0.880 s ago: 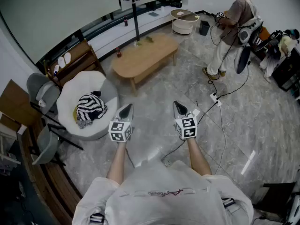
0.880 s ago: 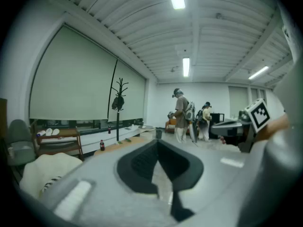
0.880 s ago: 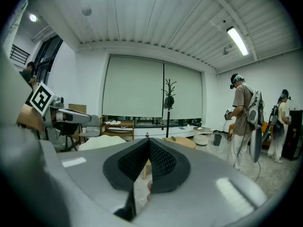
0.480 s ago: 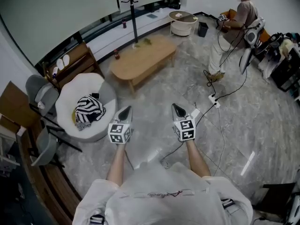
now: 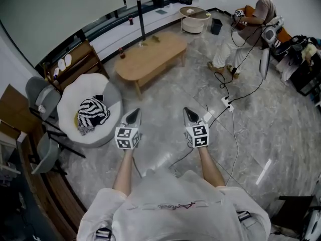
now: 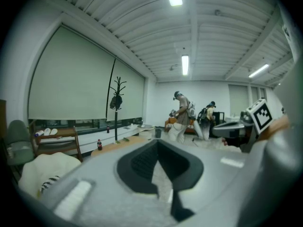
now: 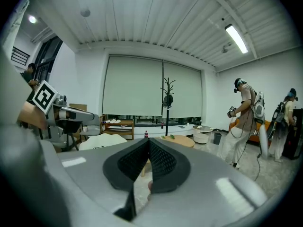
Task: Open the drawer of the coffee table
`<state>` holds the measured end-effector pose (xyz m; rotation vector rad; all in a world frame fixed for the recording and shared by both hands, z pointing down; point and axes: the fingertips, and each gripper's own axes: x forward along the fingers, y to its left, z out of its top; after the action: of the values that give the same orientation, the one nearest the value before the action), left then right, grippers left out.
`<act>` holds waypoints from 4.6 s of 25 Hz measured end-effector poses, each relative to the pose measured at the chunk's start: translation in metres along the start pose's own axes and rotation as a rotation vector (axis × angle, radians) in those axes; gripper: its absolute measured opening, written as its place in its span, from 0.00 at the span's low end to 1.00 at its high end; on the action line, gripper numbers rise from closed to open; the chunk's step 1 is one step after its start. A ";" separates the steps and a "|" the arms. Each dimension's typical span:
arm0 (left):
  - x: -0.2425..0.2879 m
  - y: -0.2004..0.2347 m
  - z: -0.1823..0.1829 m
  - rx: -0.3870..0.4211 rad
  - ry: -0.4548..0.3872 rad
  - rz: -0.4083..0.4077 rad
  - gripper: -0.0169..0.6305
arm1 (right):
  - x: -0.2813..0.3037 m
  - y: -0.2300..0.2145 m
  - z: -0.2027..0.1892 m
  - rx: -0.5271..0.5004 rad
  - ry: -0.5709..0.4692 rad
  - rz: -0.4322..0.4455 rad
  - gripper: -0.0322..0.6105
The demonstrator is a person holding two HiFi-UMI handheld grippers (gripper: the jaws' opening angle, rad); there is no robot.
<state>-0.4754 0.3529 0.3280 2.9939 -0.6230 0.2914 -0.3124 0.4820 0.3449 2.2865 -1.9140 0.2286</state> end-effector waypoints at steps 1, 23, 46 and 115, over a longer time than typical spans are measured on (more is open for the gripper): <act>0.003 -0.004 0.000 0.001 0.001 0.001 0.03 | -0.001 -0.003 -0.001 -0.003 0.002 0.003 0.06; 0.071 -0.029 -0.005 -0.009 0.015 0.010 0.03 | 0.026 -0.063 -0.023 0.004 0.027 0.045 0.06; 0.255 0.095 0.024 -0.046 0.006 -0.054 0.03 | 0.221 -0.140 0.020 -0.013 0.053 -0.008 0.06; 0.623 0.287 0.108 -0.004 0.015 -0.175 0.03 | 0.578 -0.320 0.090 -0.003 0.085 -0.083 0.06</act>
<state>-0.0117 -0.1635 0.3545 3.0129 -0.3565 0.3003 0.1049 -0.0372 0.3738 2.3086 -1.7739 0.3081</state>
